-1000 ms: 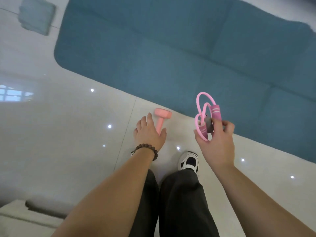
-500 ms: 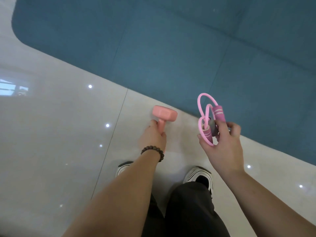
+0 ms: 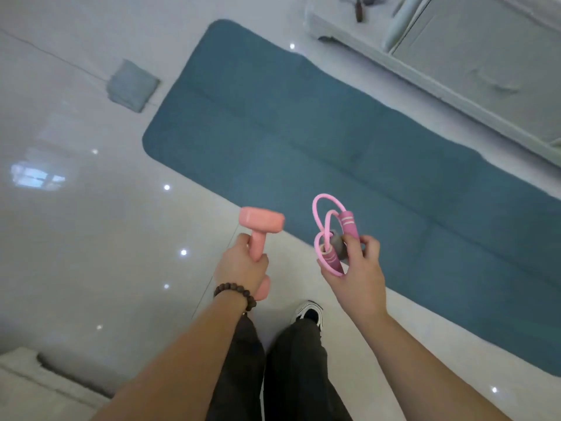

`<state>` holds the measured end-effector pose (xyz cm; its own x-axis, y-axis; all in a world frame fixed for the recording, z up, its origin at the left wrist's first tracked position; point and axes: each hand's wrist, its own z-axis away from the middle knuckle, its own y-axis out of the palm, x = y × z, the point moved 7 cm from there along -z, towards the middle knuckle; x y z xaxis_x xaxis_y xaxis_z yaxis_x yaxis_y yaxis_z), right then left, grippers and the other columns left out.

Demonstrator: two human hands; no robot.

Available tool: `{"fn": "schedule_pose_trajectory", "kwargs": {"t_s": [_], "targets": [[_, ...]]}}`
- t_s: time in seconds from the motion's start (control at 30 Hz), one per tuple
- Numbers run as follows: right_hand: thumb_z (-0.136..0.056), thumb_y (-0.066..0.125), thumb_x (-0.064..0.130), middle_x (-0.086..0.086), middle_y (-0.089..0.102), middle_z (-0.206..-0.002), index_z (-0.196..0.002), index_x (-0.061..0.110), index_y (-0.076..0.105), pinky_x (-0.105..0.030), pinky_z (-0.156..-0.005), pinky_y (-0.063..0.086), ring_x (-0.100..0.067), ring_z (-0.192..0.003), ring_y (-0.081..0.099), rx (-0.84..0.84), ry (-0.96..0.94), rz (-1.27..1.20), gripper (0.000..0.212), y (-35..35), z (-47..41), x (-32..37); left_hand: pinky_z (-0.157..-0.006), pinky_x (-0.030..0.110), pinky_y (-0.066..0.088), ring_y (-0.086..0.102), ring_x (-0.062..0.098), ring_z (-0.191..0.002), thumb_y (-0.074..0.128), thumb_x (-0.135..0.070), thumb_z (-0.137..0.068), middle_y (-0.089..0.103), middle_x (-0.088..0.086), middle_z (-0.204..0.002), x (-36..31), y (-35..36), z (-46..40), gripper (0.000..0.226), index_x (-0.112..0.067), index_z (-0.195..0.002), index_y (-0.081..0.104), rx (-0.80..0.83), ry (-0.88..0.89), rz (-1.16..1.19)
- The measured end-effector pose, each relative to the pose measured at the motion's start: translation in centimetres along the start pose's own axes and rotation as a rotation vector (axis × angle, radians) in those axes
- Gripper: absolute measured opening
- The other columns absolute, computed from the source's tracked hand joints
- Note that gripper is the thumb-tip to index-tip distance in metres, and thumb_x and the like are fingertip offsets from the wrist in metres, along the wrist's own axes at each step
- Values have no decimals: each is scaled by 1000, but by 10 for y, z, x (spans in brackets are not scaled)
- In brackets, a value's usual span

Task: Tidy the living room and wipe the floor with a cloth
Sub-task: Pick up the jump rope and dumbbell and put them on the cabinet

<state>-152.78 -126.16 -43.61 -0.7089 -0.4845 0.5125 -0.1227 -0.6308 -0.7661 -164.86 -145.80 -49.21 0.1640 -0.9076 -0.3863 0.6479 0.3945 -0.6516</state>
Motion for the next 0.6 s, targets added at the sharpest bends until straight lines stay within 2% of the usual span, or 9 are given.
{"fn": "schedule_pose_trajectory", "kwargs": {"t_s": [0.17,0.3,0.43,0.6], "targets": [[-76,72,35,4,36,-119,-126,37,39,-30,-64,47,-21,-78,57,-62,-102,-29,60,-137,44,100,-72,35,49,60,26,-81,59,-23,-80,62,-1,-86,-71,-142,103,18,-22,-97,52,-106,27,62],[-78,70,36,2,36,-119,-128,37,37,-34,-63,50,-23,-78,57,-113,-215,-18,60,-213,73,166,-73,36,50,60,27,-81,57,-21,-80,62,0,-85,-104,-226,168,16,-19,-95,52,-188,48,87],[-80,68,38,0,37,-117,-130,37,37,-34,-65,50,-25,-81,58,-120,-324,-48,59,-246,84,217,-70,35,51,60,25,-77,55,-20,-80,60,-1,-81,-109,-277,210,13,-20,-93,52,-295,3,108],[-81,67,41,4,34,-116,-141,39,31,-29,-65,44,-21,-79,57,-40,-452,-14,71,-241,79,276,-61,30,46,57,18,-68,52,-20,-81,57,-2,-76,-85,-314,232,7,-21,-88,50,-417,-114,197]]}}
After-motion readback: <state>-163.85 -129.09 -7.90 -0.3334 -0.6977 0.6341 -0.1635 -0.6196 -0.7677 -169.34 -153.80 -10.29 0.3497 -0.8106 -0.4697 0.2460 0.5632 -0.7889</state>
